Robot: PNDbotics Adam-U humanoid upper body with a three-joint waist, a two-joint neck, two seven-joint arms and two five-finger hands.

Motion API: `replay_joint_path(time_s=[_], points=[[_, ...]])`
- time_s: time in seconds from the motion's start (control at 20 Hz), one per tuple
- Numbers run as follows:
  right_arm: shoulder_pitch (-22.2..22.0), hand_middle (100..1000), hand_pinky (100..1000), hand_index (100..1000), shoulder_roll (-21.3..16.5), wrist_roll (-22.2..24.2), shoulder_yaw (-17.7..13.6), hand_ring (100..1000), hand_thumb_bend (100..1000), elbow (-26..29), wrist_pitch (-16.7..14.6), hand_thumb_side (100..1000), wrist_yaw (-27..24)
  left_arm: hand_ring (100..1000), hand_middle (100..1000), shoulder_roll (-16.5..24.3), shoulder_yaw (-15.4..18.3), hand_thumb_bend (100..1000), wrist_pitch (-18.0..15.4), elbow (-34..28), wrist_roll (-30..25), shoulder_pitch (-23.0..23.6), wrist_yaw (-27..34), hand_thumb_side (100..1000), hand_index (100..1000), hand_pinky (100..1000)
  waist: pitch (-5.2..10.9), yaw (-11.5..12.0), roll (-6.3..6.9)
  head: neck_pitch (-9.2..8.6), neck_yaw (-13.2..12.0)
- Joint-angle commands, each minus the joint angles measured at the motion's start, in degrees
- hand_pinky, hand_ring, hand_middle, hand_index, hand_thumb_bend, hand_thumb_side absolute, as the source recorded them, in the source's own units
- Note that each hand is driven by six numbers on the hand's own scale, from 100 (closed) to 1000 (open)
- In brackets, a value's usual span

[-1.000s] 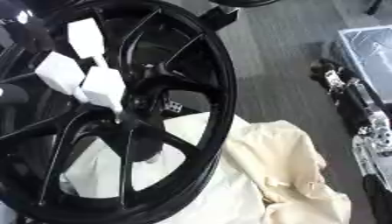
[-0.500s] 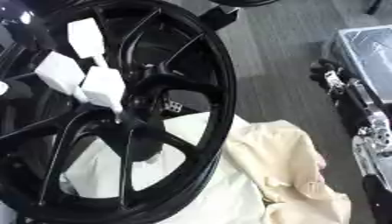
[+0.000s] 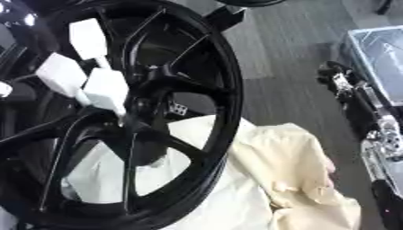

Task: Pull the pin out of the wheel hub.

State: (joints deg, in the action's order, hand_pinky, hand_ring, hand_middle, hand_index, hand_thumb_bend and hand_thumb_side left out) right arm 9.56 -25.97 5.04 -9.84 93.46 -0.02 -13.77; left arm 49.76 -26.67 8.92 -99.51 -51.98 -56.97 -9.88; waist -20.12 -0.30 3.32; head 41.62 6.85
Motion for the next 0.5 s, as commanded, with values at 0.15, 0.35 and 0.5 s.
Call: replay_joint_path(time_s=[0.15,0.35,0.5], points=[[0.4,792,1000,899,-0.8,0.2,-0.3,868,100,0.4,0.0,694,0.4,690,695,0.7,0.2,481,-0.2,0.4,0.0,-1.1,-0.8,325,804,734,0.79,0.0,-0.13,-1.07,-0.1],[0.4,792,1000,899,-0.9,0.2,-0.4,868,100,0.4,-0.1,693,0.4,689,694,0.5,-0.2,477,-0.4,0.9,0.0,-1.1,-1.2,328,803,734,0.73,-0.1,-0.15,-1.04,-0.1],[0.4,792,1000,899,-0.9,0.2,-0.4,868,100,0.4,-0.1,695,0.4,688,693,0.2,-0.3,471,-0.5,1.1,0.0,-1.2,-1.2,329,802,734,0.69,-0.1,-0.17,-1.06,-0.1]])
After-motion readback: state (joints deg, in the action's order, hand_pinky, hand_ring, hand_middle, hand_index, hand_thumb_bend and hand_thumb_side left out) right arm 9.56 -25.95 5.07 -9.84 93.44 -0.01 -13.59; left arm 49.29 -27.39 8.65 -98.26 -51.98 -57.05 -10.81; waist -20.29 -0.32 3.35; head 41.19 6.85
